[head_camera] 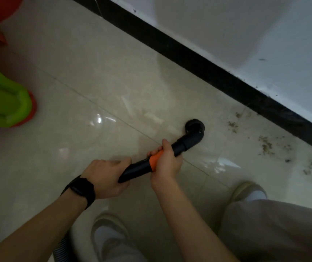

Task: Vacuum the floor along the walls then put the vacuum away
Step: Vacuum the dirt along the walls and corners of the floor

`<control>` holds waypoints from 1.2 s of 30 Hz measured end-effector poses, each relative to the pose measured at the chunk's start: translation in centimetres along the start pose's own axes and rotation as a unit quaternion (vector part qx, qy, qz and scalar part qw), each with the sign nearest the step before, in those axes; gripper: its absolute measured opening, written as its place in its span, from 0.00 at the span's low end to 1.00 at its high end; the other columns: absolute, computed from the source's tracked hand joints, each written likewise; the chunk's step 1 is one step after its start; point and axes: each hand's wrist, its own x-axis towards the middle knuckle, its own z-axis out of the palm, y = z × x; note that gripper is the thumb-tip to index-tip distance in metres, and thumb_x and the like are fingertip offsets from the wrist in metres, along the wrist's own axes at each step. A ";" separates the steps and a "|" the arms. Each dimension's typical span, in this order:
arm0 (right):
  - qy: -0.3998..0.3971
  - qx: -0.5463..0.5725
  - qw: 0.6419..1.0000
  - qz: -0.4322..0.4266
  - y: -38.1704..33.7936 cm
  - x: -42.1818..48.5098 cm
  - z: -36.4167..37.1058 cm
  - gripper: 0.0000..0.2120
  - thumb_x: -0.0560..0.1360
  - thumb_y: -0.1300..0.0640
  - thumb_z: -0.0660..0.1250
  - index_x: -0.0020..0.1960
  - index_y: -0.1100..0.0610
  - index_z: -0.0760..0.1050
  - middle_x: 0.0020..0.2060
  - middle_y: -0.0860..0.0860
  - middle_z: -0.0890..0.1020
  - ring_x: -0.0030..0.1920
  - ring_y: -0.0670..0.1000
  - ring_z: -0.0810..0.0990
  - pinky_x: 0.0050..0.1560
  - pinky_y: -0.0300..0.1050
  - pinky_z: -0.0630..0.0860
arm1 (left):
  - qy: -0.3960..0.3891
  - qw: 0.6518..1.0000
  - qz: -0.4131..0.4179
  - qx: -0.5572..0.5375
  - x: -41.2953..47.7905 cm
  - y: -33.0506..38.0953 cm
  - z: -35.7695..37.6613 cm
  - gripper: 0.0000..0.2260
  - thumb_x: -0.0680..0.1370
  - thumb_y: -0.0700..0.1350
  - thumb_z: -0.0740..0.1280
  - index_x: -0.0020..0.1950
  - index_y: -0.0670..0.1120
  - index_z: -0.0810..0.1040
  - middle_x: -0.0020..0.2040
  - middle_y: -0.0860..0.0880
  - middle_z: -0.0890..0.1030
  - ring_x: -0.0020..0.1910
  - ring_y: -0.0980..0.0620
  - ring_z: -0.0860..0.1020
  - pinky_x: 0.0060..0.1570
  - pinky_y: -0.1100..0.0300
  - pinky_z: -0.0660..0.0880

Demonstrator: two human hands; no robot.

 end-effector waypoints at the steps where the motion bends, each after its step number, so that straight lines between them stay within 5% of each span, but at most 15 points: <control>1: 0.008 -0.003 1.000 0.000 0.7 -0.4 -0.7 0.07 0.79 0.66 0.68 0.49 0.59 0.70 0.26 0.51 0.74 0.22 0.49 0.72 0.27 0.45 0.76 | -0.006 1.000 0.000 0.000 -0.8 0.0 0.5 0.16 0.70 0.62 0.58 0.52 0.57 0.57 0.46 0.53 0.81 0.42 0.45 0.80 0.35 0.58 0.65; 8: 0.018 0.003 0.999 -0.027 -1.2 0.0 -2.5 0.07 0.80 0.65 0.68 0.48 0.58 0.70 0.25 0.49 0.74 0.22 0.48 0.72 0.28 0.45 0.76 | -0.002 0.999 0.032 0.031 0.7 2.1 1.2 0.17 0.74 0.60 0.62 0.59 0.55 0.66 0.48 0.53 0.81 0.43 0.45 0.80 0.36 0.58 0.67; 16: -0.007 0.029 0.999 -0.016 -5.7 2.2 -2.5 0.09 0.79 0.65 0.68 0.47 0.58 0.68 0.26 0.51 0.73 0.22 0.49 0.71 0.27 0.44 0.74 | 0.039 0.998 0.045 0.033 4.6 4.9 0.4 0.16 0.74 0.60 0.61 0.56 0.56 0.61 0.47 0.53 0.81 0.40 0.44 0.80 0.34 0.58 0.65; 27: -0.035 -0.026 0.999 0.011 0.5 0.1 -0.2 0.09 0.79 0.61 0.70 0.53 0.57 0.69 0.26 0.49 0.76 0.23 0.49 0.75 0.29 0.45 0.79 | 0.024 0.999 -0.022 -0.007 -0.5 0.0 0.6 0.15 0.68 0.62 0.59 0.51 0.59 0.60 0.41 0.54 0.81 0.37 0.46 0.80 0.33 0.59 0.64; 36: -0.009 0.019 0.998 -0.056 -6.7 3.2 -1.9 0.08 0.79 0.64 0.69 0.48 0.59 0.70 0.25 0.50 0.73 0.22 0.49 0.72 0.26 0.44 0.76 | 0.020 0.999 0.042 0.020 6.6 5.5 -0.8 0.16 0.72 0.60 0.62 0.54 0.58 0.60 0.44 0.53 0.80 0.39 0.44 0.79 0.35 0.57 0.63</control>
